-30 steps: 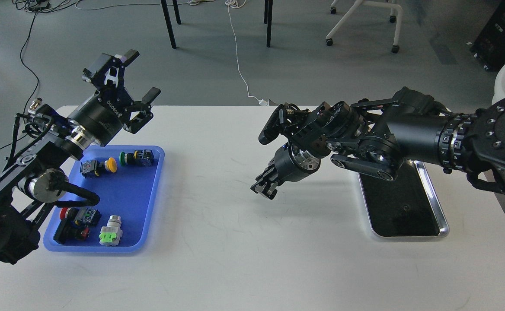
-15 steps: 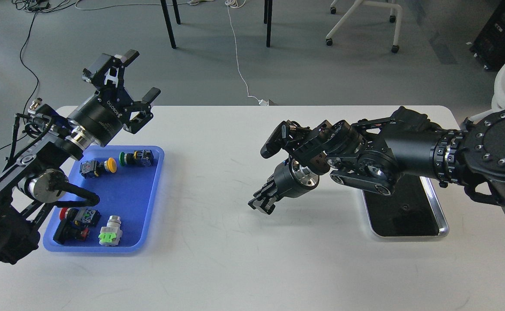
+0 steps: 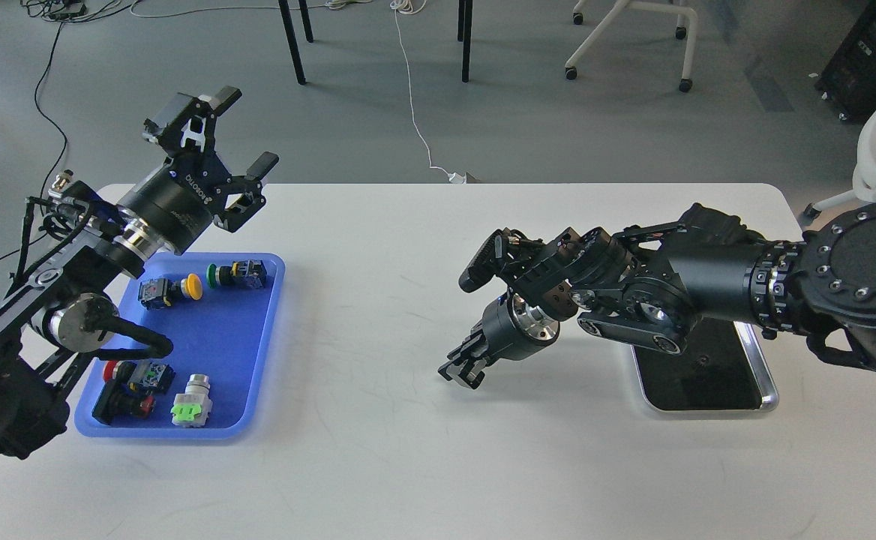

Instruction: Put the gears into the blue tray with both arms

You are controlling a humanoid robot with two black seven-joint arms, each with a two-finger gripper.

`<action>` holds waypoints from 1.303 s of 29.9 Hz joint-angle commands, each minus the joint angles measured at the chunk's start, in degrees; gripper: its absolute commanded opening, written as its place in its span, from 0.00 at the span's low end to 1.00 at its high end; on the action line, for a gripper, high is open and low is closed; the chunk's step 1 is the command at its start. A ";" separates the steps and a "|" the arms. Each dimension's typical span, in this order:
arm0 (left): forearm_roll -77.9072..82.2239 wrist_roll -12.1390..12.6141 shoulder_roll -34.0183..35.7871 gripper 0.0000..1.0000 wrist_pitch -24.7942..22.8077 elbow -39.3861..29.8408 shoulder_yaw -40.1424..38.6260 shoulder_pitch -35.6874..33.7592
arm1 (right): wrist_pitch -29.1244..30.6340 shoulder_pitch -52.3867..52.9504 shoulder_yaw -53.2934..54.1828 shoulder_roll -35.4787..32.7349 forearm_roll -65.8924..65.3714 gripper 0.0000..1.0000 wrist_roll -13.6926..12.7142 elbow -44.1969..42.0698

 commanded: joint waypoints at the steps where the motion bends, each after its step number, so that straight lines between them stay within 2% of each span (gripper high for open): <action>1: 0.00 0.09 0.00 0.98 0.00 -0.25 -0.01 0.00 | -0.01 -0.33 -0.13 0.00 0.00 0.22 0.00 -0.27; 3: 0.00 0.00 0.00 0.99 0.09 -0.43 0.07 0.00 | -0.28 -0.33 -0.13 0.00 0.00 0.26 0.00 -0.36; 5: 0.00 0.00 0.00 0.99 0.09 -0.43 0.07 0.09 | -0.54 -0.33 -0.13 0.00 0.09 0.42 0.00 -0.36; 7: 0.00 0.09 0.00 0.99 0.09 -0.43 0.08 0.09 | -0.54 -0.33 -0.22 0.00 0.08 0.53 0.00 -0.36; 10: 0.00 0.09 0.08 0.99 0.09 -0.43 -0.01 0.09 | -0.54 -0.16 -0.22 0.00 0.09 0.58 0.00 -0.27; 17: 0.00 0.09 0.70 0.98 0.09 -0.43 -0.01 0.09 | -0.54 0.81 1.97 0.00 3.68 0.77 0.00 0.17; 21: 0.00 0.00 1.31 0.98 0.00 -0.43 -0.01 0.09 | -0.02 1.60 9.16 -6.04 11.57 0.93 0.00 1.48; 25: 0.09 0.00 1.31 0.99 0.00 -0.43 -0.01 0.00 | 0.42 0.29 16.20 -14.75 24.92 0.96 0.00 3.95; 30: 1.75 -0.35 1.05 0.99 0.09 -0.34 -0.01 -0.35 | 0.43 -8.31 26.03 -23.89 44.78 0.97 0.00 3.69; 34: 6.23 -3.42 0.70 0.99 0.00 -0.34 0.08 -0.35 | 1.04 -18.59 37.72 -27.50 55.35 0.98 0.00 3.42; 39: 15.36 -6.67 -0.35 0.99 -0.09 -1.04 1.48 -0.61 | 9.20 -30.11 49.77 -29.09 65.63 0.98 0.00 2.02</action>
